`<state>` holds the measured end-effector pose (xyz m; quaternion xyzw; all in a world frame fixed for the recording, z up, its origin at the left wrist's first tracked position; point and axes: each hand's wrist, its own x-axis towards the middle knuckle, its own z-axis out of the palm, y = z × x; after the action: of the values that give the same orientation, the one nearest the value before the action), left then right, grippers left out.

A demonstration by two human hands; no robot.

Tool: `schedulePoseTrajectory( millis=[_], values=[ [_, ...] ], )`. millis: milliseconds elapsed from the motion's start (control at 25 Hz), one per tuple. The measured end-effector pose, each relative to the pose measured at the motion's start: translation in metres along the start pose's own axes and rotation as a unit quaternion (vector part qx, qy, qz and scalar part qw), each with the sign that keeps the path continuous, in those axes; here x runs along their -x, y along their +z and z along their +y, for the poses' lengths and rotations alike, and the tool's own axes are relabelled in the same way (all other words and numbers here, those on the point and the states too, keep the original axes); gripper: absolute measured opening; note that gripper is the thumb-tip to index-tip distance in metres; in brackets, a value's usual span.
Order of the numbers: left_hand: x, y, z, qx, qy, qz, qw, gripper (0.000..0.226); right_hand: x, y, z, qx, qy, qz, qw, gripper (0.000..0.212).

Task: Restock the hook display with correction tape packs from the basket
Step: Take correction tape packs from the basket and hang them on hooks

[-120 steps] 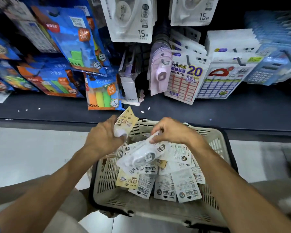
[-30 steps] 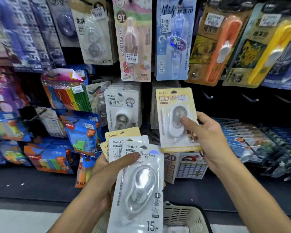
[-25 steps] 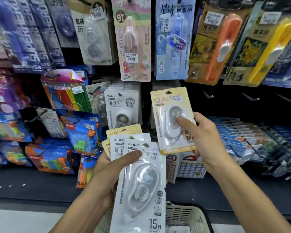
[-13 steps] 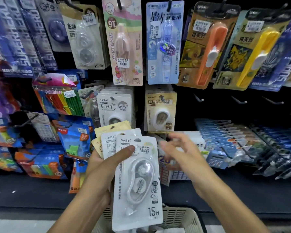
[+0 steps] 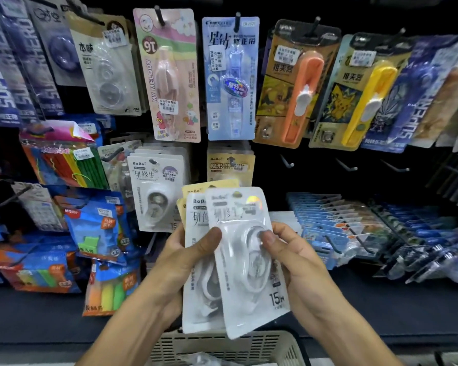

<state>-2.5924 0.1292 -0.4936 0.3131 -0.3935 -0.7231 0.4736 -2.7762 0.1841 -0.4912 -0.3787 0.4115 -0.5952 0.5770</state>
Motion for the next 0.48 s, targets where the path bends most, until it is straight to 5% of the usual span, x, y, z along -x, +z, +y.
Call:
schedulePoseTrajectory(
  millis=[120, 360, 480],
  values=[
    [-0.002, 0.001, -0.001, -0.034, 0.016, -0.007, 0.999, 0.098, -0.001, -0.003, -0.003, -0.068, 0.008, 0.044, 0.997, 0.052],
    [-0.007, -0.003, 0.003, -0.050, 0.033, 0.077, 0.995, 0.061, -0.007, -0.014, -0.016, 0.065, -0.057, 0.083, 0.993, 0.035],
    [-0.001, -0.008, 0.008, -0.024, 0.014, 0.042, 0.999, 0.056, -0.005, 0.011, 0.002, 0.169, -0.064, 0.049, 0.982, 0.035]
  ],
)
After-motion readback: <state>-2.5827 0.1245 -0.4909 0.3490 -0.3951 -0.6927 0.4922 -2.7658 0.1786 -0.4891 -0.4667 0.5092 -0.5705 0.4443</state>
